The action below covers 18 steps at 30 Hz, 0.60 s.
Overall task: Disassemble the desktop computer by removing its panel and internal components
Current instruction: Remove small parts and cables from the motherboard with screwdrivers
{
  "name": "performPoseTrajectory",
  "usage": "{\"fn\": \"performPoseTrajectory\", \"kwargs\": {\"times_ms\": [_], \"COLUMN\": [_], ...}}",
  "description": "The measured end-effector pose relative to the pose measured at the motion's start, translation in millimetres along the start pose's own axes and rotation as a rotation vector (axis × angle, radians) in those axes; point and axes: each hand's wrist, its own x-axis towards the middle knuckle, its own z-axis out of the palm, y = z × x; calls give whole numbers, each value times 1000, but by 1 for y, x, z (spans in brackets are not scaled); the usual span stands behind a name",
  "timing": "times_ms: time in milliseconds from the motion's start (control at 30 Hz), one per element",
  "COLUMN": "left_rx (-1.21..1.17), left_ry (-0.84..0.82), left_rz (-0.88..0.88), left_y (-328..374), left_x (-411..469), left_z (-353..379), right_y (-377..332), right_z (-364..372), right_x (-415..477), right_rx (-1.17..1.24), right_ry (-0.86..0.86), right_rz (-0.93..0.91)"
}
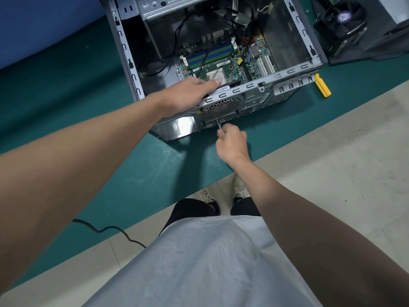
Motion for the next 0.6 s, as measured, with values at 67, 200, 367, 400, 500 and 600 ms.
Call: {"fn": "performPoseTrajectory", "kwargs": {"times_ms": [67, 200, 367, 400, 500, 600], "left_rx": [-6, 0, -20, -24, -23, -26], "left_ry": [-1, 7, 4, 6, 14, 7], "left_rz": [0, 9, 18, 19, 25, 34], "left_y": [1, 2, -1, -1, -2, -2], "left_x": [-1, -2, -1, -1, 0, 0], "left_z": [0, 0, 0, 0, 0, 0], "right_y": [0, -2, -7, -7, -7, -4], "right_z": [4, 6, 2, 1, -1, -1], "right_x": [-6, -12, -7, -5, 0, 1], "right_rx": [-116, -154, 25, 60, 77, 81], "right_ry": [96, 195, 53, 40, -1, -23], "right_rz": [-52, -82, 67, 91, 151, 111]}}
